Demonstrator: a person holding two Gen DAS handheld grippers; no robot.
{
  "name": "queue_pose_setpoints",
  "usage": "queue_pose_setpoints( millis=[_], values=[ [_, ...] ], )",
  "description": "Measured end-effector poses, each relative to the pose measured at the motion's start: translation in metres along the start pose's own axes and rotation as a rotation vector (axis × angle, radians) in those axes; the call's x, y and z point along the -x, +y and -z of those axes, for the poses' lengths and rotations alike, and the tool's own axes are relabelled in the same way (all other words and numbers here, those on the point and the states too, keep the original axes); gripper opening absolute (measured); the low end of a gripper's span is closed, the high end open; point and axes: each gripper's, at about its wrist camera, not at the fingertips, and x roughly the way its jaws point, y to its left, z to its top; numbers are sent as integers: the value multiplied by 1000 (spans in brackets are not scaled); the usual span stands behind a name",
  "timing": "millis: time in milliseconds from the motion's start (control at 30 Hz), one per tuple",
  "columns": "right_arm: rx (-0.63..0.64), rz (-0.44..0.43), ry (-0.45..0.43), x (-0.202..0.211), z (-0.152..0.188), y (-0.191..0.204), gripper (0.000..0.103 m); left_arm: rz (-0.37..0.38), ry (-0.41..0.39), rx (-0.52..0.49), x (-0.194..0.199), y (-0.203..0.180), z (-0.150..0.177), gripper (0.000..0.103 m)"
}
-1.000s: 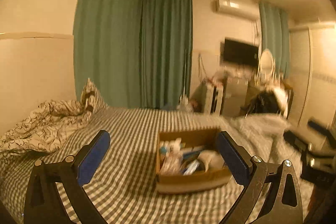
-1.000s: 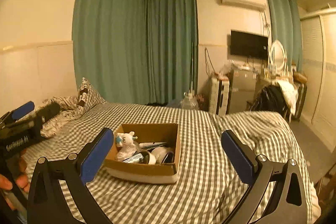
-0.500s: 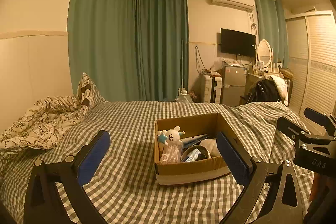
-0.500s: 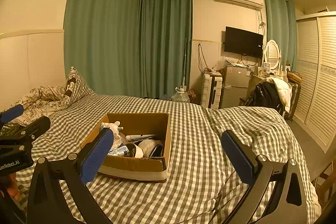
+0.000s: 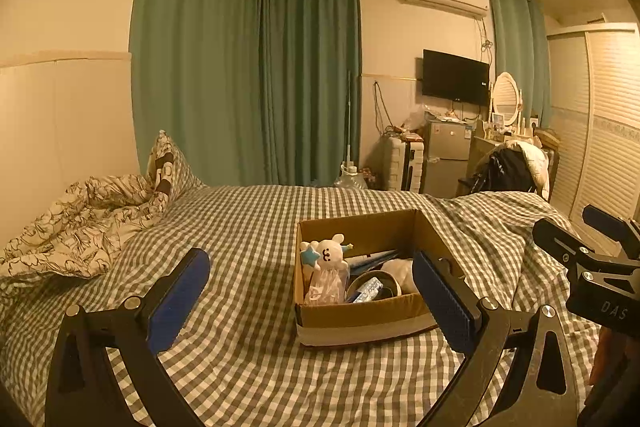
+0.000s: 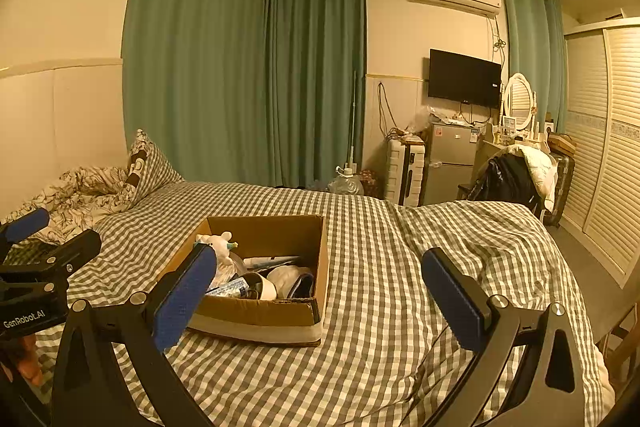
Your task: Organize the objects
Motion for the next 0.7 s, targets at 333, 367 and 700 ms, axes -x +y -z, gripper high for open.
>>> queue_pose_setpoints(
  millis=[333,367,700],
  values=[
    [3,2,17,-3,1,2,103,1,8,-7,-1,-4,3,103],
    [3,0,17,-3,1,2,103,2,9,-8,-1,-3,3,103],
    [0,-2,18,-2,1,2,103,2,12,-4,-1,-3,3,103]
  ],
)
